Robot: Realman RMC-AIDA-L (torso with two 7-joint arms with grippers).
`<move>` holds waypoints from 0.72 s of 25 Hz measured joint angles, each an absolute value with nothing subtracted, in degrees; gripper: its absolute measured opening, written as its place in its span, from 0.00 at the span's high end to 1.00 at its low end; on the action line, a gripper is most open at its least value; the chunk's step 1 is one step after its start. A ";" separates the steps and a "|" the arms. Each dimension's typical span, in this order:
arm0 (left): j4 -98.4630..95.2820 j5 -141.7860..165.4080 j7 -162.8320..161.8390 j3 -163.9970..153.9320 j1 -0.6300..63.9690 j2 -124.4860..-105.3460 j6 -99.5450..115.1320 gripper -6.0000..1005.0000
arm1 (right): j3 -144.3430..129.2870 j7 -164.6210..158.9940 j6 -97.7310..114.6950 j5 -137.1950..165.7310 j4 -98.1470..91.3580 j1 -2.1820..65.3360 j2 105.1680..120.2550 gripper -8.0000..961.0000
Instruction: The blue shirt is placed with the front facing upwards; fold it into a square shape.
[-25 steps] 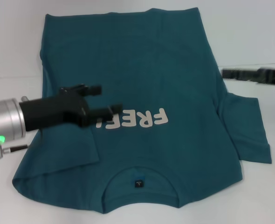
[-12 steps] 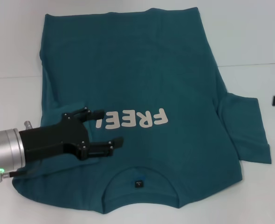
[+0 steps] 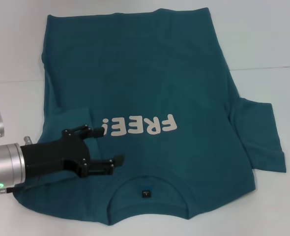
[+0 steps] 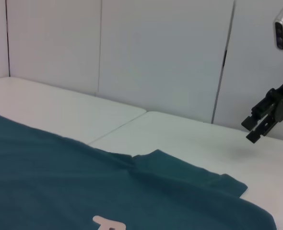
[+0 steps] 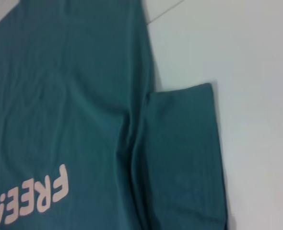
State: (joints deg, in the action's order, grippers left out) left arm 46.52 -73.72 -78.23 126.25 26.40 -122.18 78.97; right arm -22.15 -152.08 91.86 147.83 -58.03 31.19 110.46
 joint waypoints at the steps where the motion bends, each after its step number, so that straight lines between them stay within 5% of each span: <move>1: 46.50 -73.59 -78.27 126.25 26.40 -122.15 78.95 0.06 | -22.26 -152.34 91.44 147.96 -57.99 31.36 110.50 0.08; 18: 44.24 -73.20 -77.94 126.37 26.26 -122.16 78.22 0.05 | -30.04 -152.53 79.58 148.18 -47.16 34.62 109.86 0.08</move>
State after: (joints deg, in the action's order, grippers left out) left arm 44.24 -73.20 -77.94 126.38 26.26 -122.16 78.22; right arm -30.04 -152.53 79.58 148.18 -47.16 34.62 109.86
